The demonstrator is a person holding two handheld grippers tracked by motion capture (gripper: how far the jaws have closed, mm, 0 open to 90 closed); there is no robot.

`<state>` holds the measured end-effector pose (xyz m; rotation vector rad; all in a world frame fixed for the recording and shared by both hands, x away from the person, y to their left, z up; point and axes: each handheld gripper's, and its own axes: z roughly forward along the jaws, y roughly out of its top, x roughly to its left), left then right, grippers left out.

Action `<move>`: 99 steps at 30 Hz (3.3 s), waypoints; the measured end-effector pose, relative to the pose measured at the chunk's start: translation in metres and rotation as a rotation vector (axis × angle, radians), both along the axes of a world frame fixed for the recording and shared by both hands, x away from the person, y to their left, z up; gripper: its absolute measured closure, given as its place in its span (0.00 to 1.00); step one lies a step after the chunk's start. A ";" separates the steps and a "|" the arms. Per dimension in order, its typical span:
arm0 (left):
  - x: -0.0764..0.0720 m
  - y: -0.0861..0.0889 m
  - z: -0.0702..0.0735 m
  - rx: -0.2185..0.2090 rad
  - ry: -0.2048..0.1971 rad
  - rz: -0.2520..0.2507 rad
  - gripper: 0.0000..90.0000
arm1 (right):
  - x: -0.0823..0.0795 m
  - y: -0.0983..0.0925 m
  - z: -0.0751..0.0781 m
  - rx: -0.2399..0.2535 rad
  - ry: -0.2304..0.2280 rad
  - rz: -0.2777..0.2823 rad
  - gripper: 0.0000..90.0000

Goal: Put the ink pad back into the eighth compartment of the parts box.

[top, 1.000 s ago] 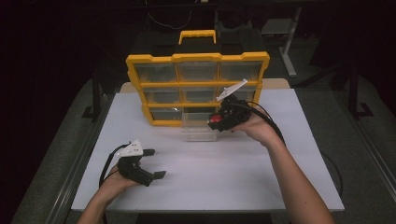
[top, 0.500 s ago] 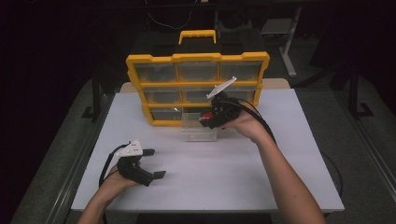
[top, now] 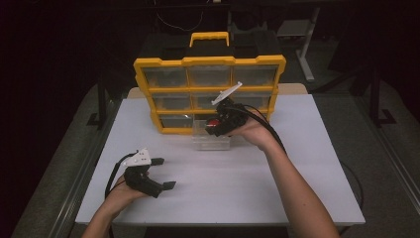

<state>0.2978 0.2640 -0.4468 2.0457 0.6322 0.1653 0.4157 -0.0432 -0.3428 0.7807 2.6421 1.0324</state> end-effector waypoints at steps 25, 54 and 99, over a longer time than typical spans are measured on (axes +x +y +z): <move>0.000 0.000 0.000 -0.002 0.001 -0.001 0.00 | 0.008 0.009 -0.013 -0.014 0.019 -0.003 0.29; -0.001 0.000 0.001 -0.002 -0.002 0.002 0.00 | -0.013 -0.030 0.003 0.049 -0.014 -0.039 0.21; -0.001 0.000 -0.002 0.006 0.000 0.006 0.00 | -0.083 -0.098 -0.069 0.111 -0.061 -0.136 0.01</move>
